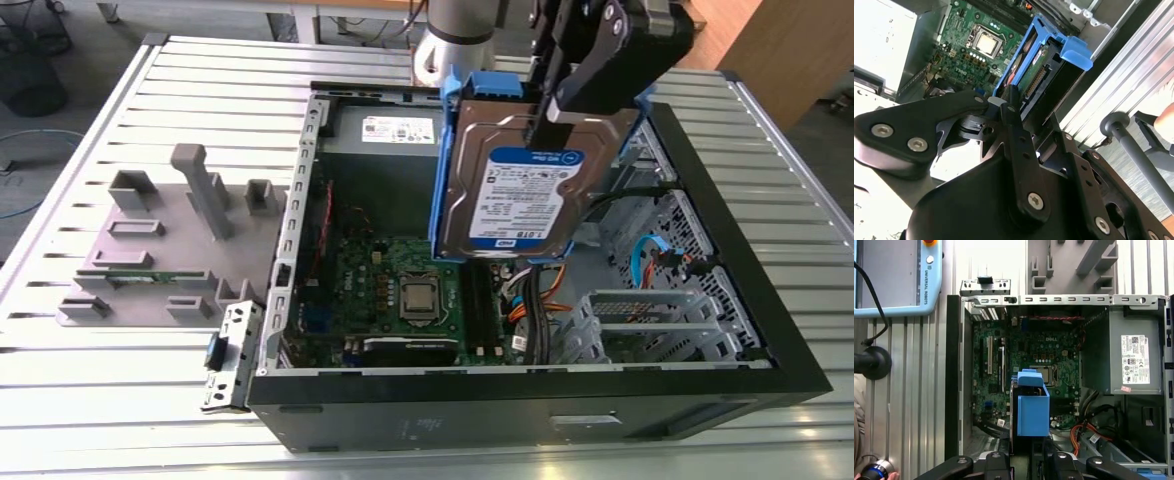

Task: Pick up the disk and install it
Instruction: 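Pick up the disk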

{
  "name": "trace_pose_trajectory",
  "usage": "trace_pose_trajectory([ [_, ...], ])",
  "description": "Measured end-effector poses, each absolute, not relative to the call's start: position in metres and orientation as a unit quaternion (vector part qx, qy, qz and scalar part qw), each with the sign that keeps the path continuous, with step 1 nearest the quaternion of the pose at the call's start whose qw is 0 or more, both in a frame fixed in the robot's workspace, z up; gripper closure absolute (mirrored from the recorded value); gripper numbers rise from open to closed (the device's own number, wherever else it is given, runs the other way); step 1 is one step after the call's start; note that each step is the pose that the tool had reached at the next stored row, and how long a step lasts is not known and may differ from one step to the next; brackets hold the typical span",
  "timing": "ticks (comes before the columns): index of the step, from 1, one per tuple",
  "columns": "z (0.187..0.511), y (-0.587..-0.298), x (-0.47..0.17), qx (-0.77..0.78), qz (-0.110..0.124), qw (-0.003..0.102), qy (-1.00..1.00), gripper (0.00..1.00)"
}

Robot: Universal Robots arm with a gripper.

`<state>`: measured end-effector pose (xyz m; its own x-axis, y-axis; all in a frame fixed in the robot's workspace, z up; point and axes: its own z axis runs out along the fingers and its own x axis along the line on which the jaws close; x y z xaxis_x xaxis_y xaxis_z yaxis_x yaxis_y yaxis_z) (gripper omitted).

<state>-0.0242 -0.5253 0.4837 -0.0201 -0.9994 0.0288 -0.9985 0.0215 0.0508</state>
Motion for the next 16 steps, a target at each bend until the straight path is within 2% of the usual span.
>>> trace_pose_trajectory([
  [16, 0.4837, -0.5265, -0.0157, 0.699, -0.008, 0.028, -0.714, 0.65],
])
